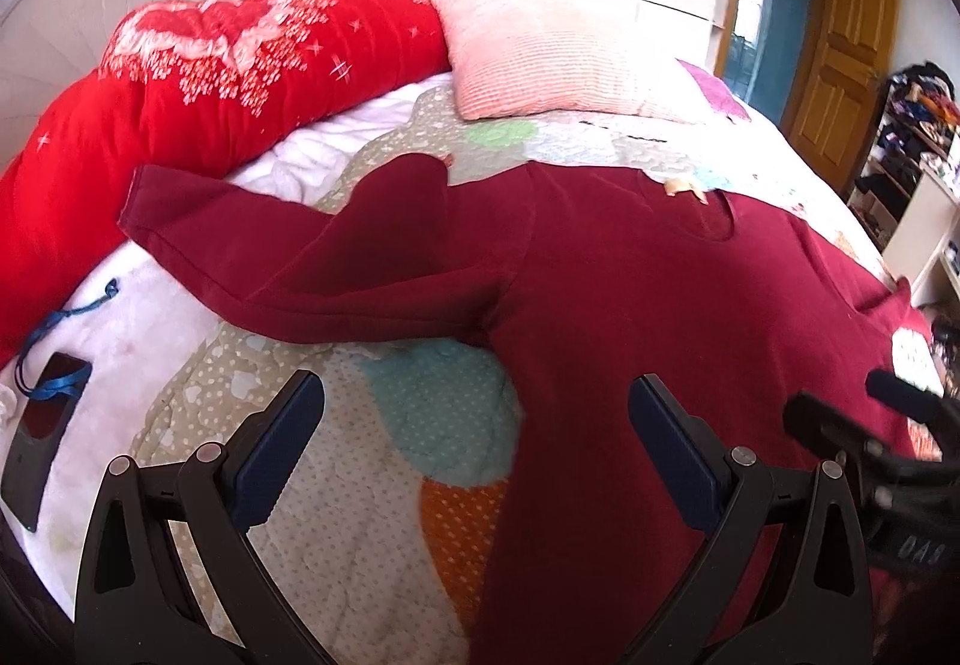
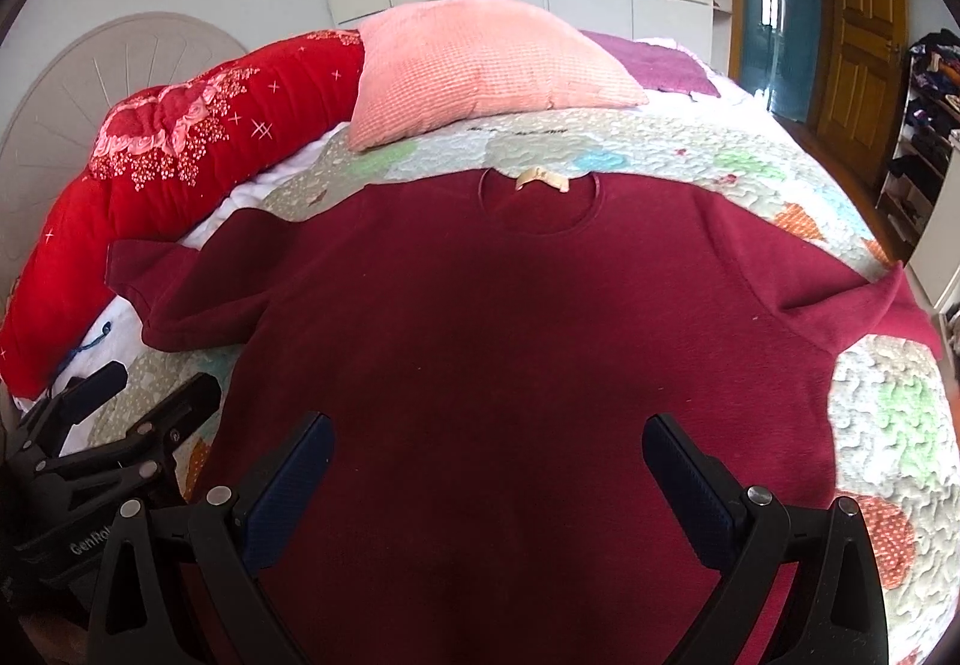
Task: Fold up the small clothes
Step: 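Move the left gripper toward the sweater sleeve nearest it, then grasp the sweater sleeve cuff with the left gripper and lift it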
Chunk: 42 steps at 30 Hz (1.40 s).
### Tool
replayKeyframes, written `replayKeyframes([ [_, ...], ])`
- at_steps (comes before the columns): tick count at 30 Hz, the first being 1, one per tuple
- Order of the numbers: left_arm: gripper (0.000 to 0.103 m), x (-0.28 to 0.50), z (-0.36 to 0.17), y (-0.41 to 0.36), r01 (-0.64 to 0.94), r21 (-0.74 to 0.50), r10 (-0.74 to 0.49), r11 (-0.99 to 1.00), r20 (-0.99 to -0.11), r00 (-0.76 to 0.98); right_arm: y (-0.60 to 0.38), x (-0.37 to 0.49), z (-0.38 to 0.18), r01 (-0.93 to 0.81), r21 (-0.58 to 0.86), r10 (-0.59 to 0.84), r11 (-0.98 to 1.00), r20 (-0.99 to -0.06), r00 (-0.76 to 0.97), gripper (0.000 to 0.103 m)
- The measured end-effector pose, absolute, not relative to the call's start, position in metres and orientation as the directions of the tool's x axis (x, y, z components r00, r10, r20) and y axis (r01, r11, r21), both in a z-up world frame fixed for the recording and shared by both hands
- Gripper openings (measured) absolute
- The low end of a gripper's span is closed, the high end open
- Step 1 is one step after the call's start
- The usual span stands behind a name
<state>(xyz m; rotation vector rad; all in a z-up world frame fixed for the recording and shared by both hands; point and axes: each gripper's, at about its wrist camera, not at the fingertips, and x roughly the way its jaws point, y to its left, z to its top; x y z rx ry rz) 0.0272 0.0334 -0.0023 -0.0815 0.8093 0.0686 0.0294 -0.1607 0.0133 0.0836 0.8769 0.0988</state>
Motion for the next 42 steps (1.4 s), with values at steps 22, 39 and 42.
replayKeyframes([
  [22,0.102,0.067,-0.003,0.151,-0.32,-0.105,0.113,0.942,-0.796,0.595,-0.121,0.048,0.0,-0.141,0.119,0.18,0.983,-0.782,0.596,0.102],
  [39,0.087,0.134,-0.057,0.306,-0.647,-0.261,0.213,0.716,-0.801,0.559,-0.113,0.052,-0.005,-0.173,0.191,0.256,0.966,-0.79,0.557,0.102],
  [42,0.046,0.148,-0.062,0.301,-0.618,-0.196,0.243,0.761,-0.797,0.553,-0.113,0.054,-0.009,-0.176,0.183,0.251,0.967,-0.799,0.547,0.102],
])
